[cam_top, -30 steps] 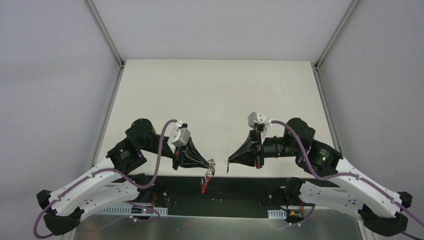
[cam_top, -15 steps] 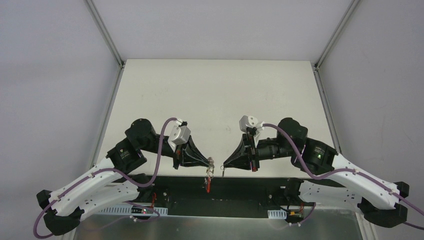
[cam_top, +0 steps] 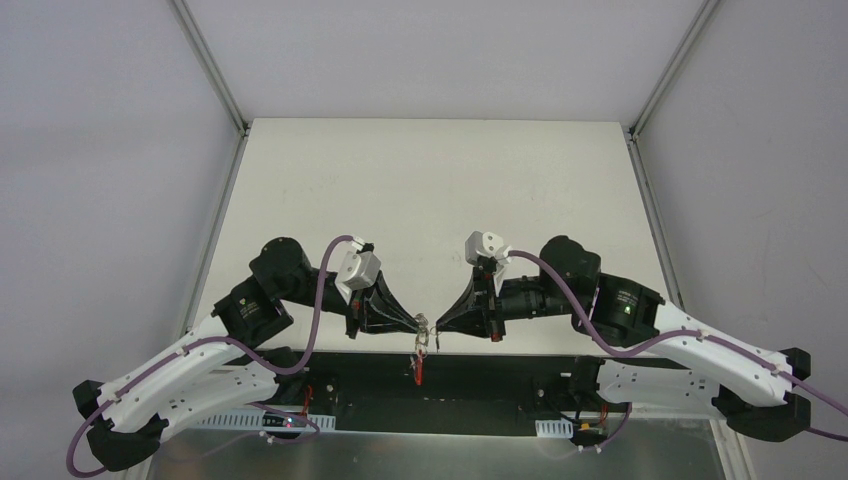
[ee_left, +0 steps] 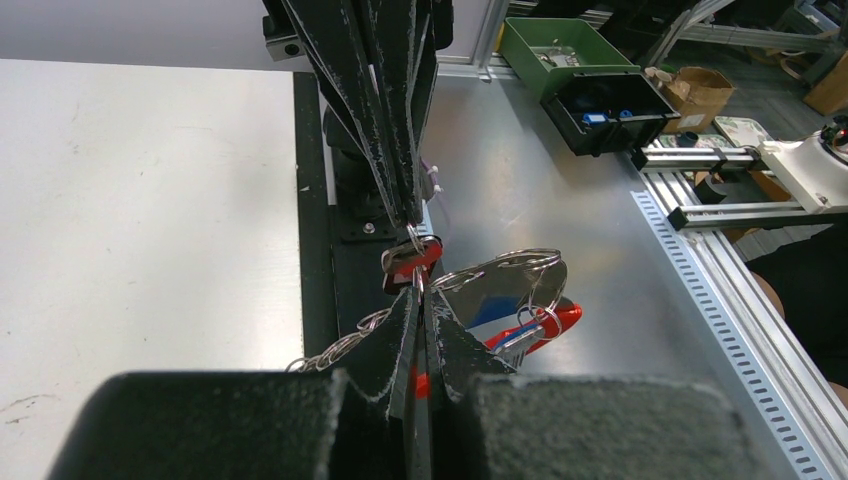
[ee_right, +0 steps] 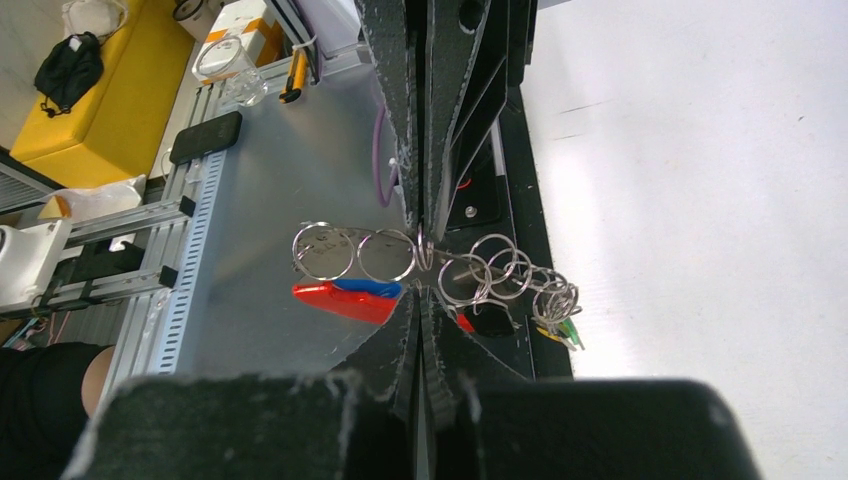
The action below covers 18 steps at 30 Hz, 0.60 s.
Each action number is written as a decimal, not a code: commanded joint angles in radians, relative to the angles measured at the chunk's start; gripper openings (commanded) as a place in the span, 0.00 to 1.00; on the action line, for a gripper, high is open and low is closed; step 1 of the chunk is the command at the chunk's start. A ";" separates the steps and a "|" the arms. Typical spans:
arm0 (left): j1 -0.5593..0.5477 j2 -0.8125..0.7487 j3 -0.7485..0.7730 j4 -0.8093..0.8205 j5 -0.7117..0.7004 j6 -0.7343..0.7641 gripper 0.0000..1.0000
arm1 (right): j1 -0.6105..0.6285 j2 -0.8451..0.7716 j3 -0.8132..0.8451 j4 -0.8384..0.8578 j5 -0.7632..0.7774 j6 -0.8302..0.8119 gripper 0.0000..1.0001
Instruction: Put the keys on the keyring
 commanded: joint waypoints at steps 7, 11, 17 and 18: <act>-0.010 -0.017 0.037 0.064 0.016 -0.012 0.00 | 0.040 0.009 0.059 0.077 0.068 -0.043 0.00; -0.009 -0.017 0.037 0.063 0.017 -0.013 0.00 | 0.055 0.014 0.064 0.077 0.078 -0.047 0.00; -0.010 -0.018 0.037 0.064 0.016 -0.014 0.00 | 0.067 0.032 0.073 0.077 0.095 -0.055 0.00; -0.010 -0.017 0.037 0.064 0.015 -0.014 0.00 | 0.070 0.036 0.075 0.077 0.097 -0.056 0.00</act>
